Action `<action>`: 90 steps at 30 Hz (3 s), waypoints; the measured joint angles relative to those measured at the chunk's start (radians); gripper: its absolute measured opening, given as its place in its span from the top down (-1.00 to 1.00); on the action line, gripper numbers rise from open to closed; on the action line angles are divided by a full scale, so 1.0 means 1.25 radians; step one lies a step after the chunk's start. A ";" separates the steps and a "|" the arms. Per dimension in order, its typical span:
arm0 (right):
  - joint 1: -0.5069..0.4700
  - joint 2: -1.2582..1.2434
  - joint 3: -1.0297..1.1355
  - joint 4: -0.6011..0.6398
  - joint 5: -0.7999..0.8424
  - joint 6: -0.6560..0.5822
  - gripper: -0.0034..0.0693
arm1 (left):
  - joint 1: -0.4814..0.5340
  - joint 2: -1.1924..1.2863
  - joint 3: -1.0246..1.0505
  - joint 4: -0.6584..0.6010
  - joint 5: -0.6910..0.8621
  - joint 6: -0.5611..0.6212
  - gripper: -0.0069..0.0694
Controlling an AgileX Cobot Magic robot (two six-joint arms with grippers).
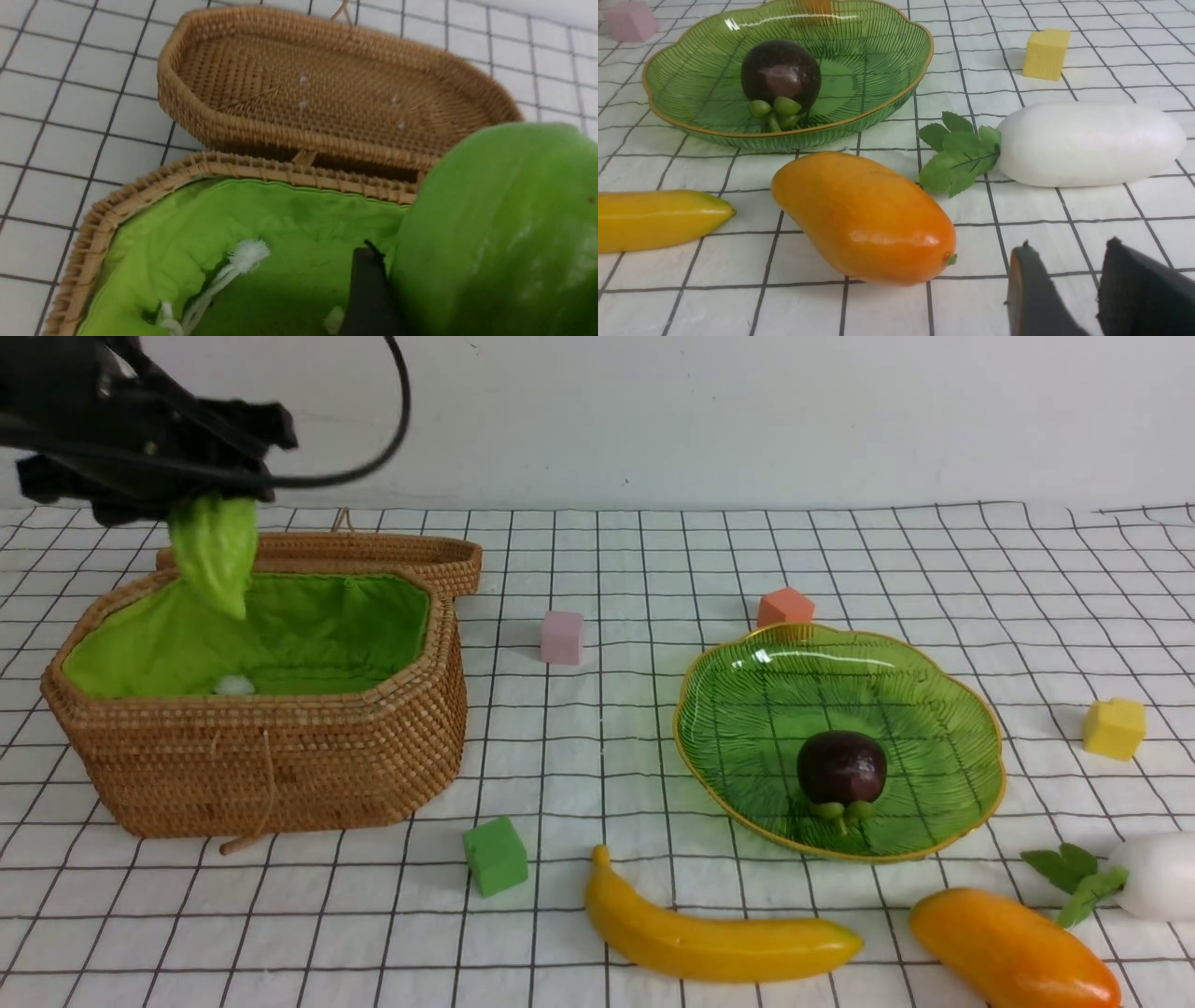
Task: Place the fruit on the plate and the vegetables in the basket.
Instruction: Take a chayote with your left arm and place it on the basket on the left, then use the right arm to grab a banana and put it into the right plate
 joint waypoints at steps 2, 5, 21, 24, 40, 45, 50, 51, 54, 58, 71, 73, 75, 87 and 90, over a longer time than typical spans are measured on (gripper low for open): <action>0.000 0.000 0.000 0.000 0.000 0.000 0.24 | -0.012 0.015 -0.001 0.045 -0.003 -0.029 -0.36; 0.000 0.000 0.000 0.000 0.000 0.000 0.24 | -0.019 0.018 -0.010 0.096 -0.004 -0.061 -0.53; 0.000 0.000 0.000 0.000 0.000 0.000 0.24 | -0.020 -0.356 -0.171 0.073 0.467 0.059 -0.27; 0.000 0.000 0.000 0.000 0.000 0.000 0.24 | -0.020 -0.486 -0.107 0.033 0.478 0.054 0.22; 0.000 0.000 0.000 0.000 0.000 0.000 0.24 | -0.020 -1.174 0.693 -0.209 0.209 0.022 0.85; 0.000 0.000 0.000 0.000 0.000 0.000 0.24 | -0.020 -1.263 0.787 -0.209 0.135 0.023 0.85; 0.000 0.000 0.000 0.000 0.000 0.000 0.24 | -0.020 -1.295 0.866 -0.144 0.115 0.038 0.85; 0.000 0.000 0.000 0.000 0.000 0.000 0.24 | -0.020 -1.295 0.882 -0.127 0.106 0.038 0.85; 0.000 0.000 0.000 0.000 0.000 0.000 0.24 | -0.020 -1.295 0.928 -0.087 0.068 0.038 0.85; 0.000 0.000 0.000 0.000 0.000 0.000 0.24 | -0.020 -1.297 1.018 -0.036 -0.080 0.038 0.85; 0.000 0.000 0.000 0.000 0.000 0.000 0.24 | 0.079 -1.392 1.268 -0.003 -0.191 0.040 0.85; 0.000 0.000 0.000 0.000 0.000 0.000 0.24 | 0.080 -1.392 1.268 0.002 -0.199 0.040 0.85; 0.000 0.000 0.000 0.000 0.000 0.000 0.24 | 0.080 -1.392 1.268 0.002 -0.201 0.040 0.85; 0.000 0.000 0.000 0.000 0.000 0.000 0.24 | 0.080 -1.392 1.268 0.002 -0.203 0.040 0.83; 0.000 0.000 0.000 0.000 -0.001 0.000 0.24 | 0.080 -1.392 1.268 0.002 -0.203 0.040 0.82</action>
